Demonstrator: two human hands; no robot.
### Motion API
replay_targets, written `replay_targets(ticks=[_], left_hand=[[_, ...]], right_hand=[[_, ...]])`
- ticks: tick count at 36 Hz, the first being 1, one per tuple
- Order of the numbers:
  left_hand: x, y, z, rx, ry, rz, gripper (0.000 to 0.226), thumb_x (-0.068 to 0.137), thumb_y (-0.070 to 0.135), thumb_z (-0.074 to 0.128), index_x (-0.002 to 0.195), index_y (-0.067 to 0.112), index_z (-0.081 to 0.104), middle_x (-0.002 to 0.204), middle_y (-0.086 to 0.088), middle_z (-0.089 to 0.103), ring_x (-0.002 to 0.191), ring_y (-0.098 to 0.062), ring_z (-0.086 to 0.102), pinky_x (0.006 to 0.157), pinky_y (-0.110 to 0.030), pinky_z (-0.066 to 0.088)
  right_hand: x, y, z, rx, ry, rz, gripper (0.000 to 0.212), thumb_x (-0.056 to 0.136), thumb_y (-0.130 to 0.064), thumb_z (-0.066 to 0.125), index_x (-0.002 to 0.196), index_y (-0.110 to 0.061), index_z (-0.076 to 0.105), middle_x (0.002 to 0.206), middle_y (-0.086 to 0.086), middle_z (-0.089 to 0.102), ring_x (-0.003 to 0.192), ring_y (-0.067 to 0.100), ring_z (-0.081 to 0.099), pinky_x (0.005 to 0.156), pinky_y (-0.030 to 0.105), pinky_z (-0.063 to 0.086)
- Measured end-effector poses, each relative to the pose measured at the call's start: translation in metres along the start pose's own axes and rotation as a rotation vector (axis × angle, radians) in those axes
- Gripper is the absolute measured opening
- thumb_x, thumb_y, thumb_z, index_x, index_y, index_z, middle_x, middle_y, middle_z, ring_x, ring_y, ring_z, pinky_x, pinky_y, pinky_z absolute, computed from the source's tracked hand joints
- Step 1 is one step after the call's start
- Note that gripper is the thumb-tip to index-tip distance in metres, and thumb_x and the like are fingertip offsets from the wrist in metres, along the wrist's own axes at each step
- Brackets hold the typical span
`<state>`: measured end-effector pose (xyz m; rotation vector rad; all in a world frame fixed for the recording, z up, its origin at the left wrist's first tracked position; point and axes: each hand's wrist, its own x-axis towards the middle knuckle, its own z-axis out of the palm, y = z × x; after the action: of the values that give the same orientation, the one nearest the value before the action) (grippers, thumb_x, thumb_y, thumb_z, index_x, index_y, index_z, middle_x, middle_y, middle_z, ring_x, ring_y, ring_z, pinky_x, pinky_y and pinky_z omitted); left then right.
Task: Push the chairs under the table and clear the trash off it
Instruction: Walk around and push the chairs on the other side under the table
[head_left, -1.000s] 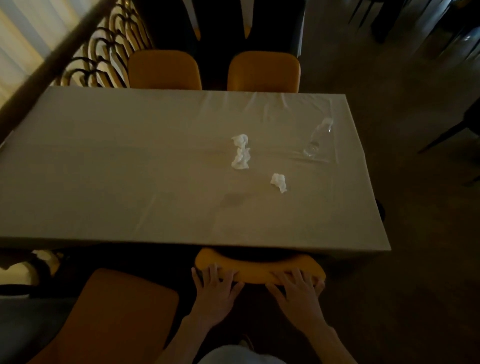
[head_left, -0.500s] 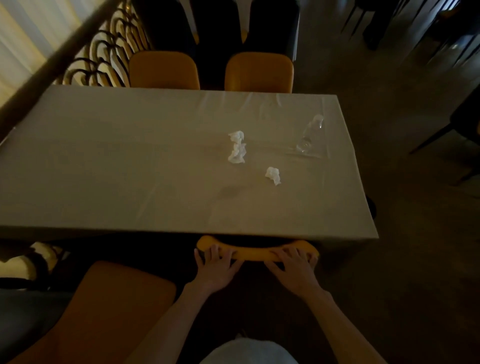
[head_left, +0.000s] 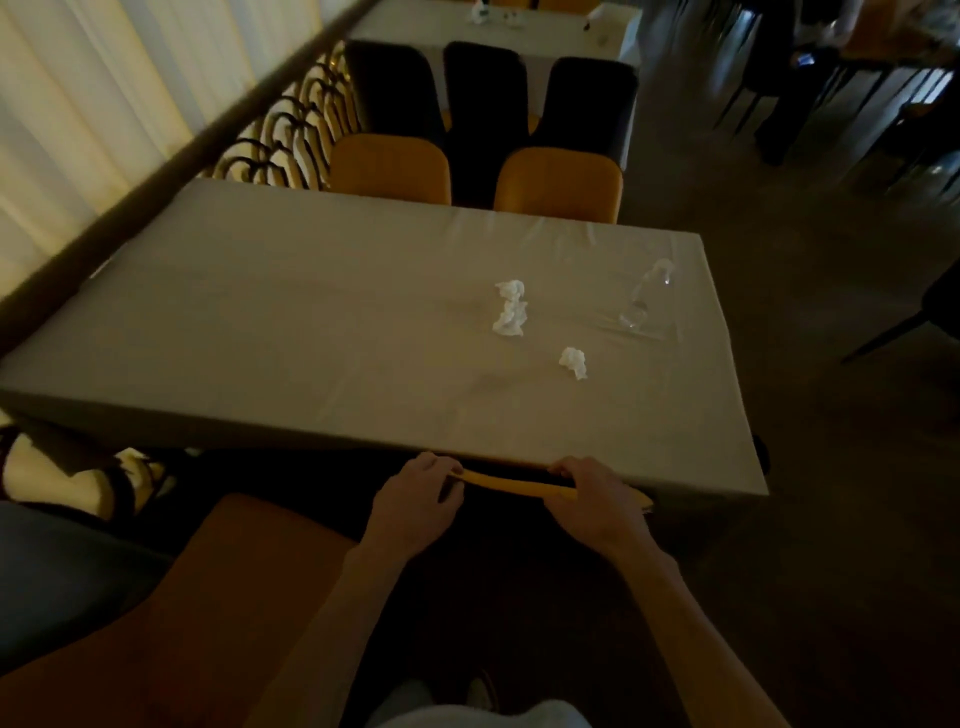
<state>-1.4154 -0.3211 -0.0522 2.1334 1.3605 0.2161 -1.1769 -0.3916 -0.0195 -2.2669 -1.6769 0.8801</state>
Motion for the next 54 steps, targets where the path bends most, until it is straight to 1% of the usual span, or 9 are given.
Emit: replay_targets(ticks=[2, 6, 13, 19, 24, 33, 39, 48, 54], left_hand=[[-0.026, -0.005, -0.005, 0.052, 0.111, 0.047, 0.024, 0.096, 0.037, 0.051, 0.116, 0.027, 0.060, 0.116, 0.011, 0.055, 0.106, -0.009, 0.053, 0.083, -0.024, 0.048], [-0.075, -0.029, -0.003, 0.136, 0.316, 0.024, 0.028, 0.091, 0.037, 0.048, 0.113, 0.029, 0.063, 0.121, 0.011, 0.060, 0.117, -0.009, 0.052, 0.096, -0.031, 0.047], [-0.163, -0.076, 0.014, 0.220, 0.413, -0.134, 0.032, 0.092, 0.043, 0.043, 0.117, 0.035, 0.060, 0.135, 0.010, 0.053, 0.130, -0.014, 0.045, 0.108, -0.040, 0.036], [-0.230, -0.102, 0.021, 0.137, 0.500, -0.284, 0.031, 0.089, 0.041, 0.045, 0.118, 0.034, 0.055, 0.134, 0.004, 0.056, 0.126, -0.019, 0.049, 0.104, -0.049, 0.040], [-0.286, -0.131, 0.009, 0.138, 0.460, -0.403, 0.042, 0.087, 0.048, 0.042, 0.122, 0.031, 0.060, 0.138, 0.006, 0.053, 0.130, -0.016, 0.044, 0.108, -0.046, 0.037], [-0.388, -0.214, -0.033, 0.127, 0.454, -0.528, 0.036, 0.090, 0.045, 0.045, 0.123, 0.039, 0.058, 0.140, 0.011, 0.049, 0.131, -0.015, 0.043, 0.105, -0.040, 0.038], [-0.429, -0.259, -0.062, 0.083, 0.517, -0.441, 0.031, 0.092, 0.037, 0.042, 0.114, 0.031, 0.062, 0.130, 0.001, 0.058, 0.117, -0.022, 0.055, 0.093, -0.044, 0.044], [-0.438, -0.317, -0.082, 0.168, 0.368, -0.366, 0.040, 0.098, 0.047, 0.030, 0.125, 0.034, 0.056, 0.139, 0.001, 0.052, 0.129, -0.023, 0.046, 0.103, -0.046, 0.038], [-0.426, -0.331, -0.093, 0.170, 0.398, -0.371, 0.037, 0.098, 0.043, 0.035, 0.124, 0.031, 0.058, 0.139, 0.000, 0.053, 0.130, -0.020, 0.042, 0.106, -0.043, 0.032]], right_hand=[[-0.009, -0.015, 0.008, -0.060, 0.032, -0.098, 0.048, 0.088, -0.045, 0.059, 0.131, -0.027, 0.051, 0.126, -0.005, 0.053, 0.118, 0.018, 0.050, 0.100, 0.042, 0.044], [-0.027, -0.045, 0.034, -0.177, 0.043, -0.234, 0.060, 0.085, -0.051, 0.052, 0.140, -0.029, 0.041, 0.140, -0.006, 0.045, 0.130, 0.018, 0.040, 0.108, 0.041, 0.034], [-0.058, -0.089, 0.083, -0.345, 0.004, -0.401, 0.070, 0.083, -0.055, 0.047, 0.147, -0.030, 0.032, 0.153, -0.003, 0.030, 0.142, 0.021, 0.024, 0.117, 0.045, 0.019], [-0.083, -0.127, 0.123, -0.414, -0.094, -0.485, 0.072, 0.082, -0.056, 0.046, 0.148, -0.032, 0.029, 0.157, -0.004, 0.024, 0.144, 0.021, 0.019, 0.118, 0.046, 0.015], [-0.104, -0.168, 0.160, -0.460, -0.164, -0.533, 0.075, 0.082, -0.060, 0.042, 0.150, -0.033, 0.024, 0.159, -0.005, 0.019, 0.146, 0.021, 0.014, 0.119, 0.047, 0.012], [-0.156, -0.260, 0.231, -0.428, -0.253, -0.607, 0.074, 0.083, -0.062, 0.042, 0.149, -0.035, 0.022, 0.158, -0.007, 0.019, 0.146, 0.018, 0.012, 0.119, 0.048, 0.012], [-0.180, -0.303, 0.269, -0.417, -0.270, -0.609, 0.073, 0.083, -0.063, 0.042, 0.148, -0.036, 0.022, 0.158, -0.007, 0.020, 0.146, 0.018, 0.014, 0.117, 0.049, 0.017], [-0.181, -0.329, 0.294, -0.393, -0.269, -0.561, 0.076, 0.082, -0.064, 0.044, 0.149, -0.035, 0.022, 0.157, -0.006, 0.022, 0.146, 0.018, 0.015, 0.117, 0.046, 0.016], [-0.154, -0.345, 0.306, -0.408, -0.280, -0.563, 0.075, 0.085, -0.060, 0.048, 0.150, -0.032, 0.023, 0.158, -0.003, 0.022, 0.146, 0.021, 0.016, 0.116, 0.048, 0.016]])
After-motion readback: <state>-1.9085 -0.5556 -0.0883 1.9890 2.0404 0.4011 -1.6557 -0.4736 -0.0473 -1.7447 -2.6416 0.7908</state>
